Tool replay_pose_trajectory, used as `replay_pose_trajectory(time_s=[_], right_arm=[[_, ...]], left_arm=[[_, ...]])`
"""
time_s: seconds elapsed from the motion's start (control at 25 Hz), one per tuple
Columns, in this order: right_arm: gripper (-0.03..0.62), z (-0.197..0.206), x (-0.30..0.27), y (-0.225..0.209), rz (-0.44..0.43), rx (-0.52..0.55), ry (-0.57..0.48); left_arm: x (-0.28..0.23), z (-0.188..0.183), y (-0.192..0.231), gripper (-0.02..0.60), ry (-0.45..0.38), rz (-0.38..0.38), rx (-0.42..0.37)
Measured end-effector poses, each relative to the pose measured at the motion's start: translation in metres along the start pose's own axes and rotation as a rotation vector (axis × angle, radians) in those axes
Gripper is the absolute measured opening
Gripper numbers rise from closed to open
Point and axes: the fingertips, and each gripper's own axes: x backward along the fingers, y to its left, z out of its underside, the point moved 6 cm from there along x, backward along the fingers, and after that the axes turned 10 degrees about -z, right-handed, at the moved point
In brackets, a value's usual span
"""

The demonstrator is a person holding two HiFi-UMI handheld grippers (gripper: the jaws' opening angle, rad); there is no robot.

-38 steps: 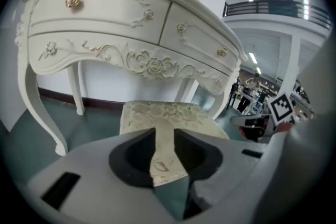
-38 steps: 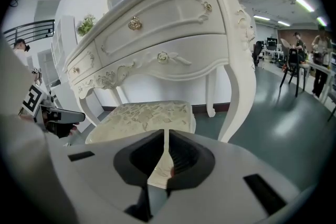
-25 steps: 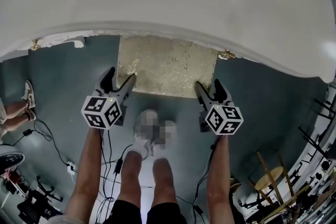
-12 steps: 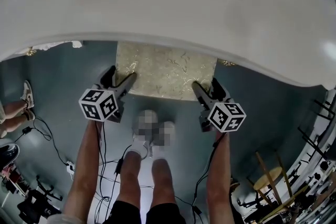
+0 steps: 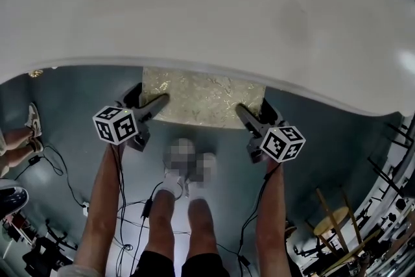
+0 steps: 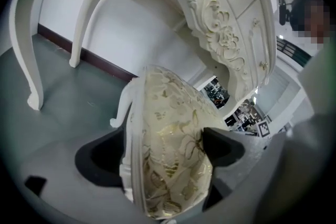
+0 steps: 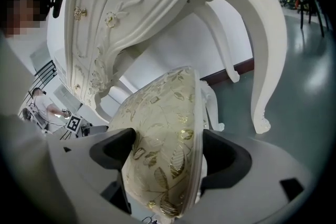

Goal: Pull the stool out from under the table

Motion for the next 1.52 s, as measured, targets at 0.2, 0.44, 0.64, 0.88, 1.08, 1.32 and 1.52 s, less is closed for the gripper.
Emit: replay_pose_trajectory(time_s=[0.2, 0.44, 0.64, 0.88, 1.08, 1.32, 1.52], right_arm=[[0.408, 0.000, 0.001, -0.002, -0.047, -0.013, -0.037], [0.408, 0.000, 0.000, -0.001, -0.024, -0.027, -0.043], [0.408, 0.000, 0.000, -0.001, -0.018, -0.028, -0.037], [0.408, 0.010, 0.004, 0.005, 0.008, -0.025, -0.050], [0.408, 0.009, 0.014, 0.017, 0.037, -0.036, -0.081], [0.408, 0.011, 0.039, 0.020, 0.094, -0.049, -0.103], [0.408, 0.023, 0.062, 0.022, 0.140, -0.095, -0.133]], left_arm=[[-0.003, -0.003, -0.001, 0.456, 0.012, 0.055, -0.013], [-0.001, -0.003, -0.004, 0.441, -0.007, 0.063, -0.018], [0.000, -0.004, -0.005, 0.440, -0.006, 0.044, -0.022], [0.002, -0.003, -0.005, 0.440, 0.016, 0.026, -0.056], [0.015, -0.008, -0.012, 0.437, -0.003, 0.005, -0.054], [0.020, -0.004, -0.033, 0.436, 0.001, -0.020, -0.052], [0.024, 0.000, -0.052, 0.433, 0.007, -0.042, -0.073]])
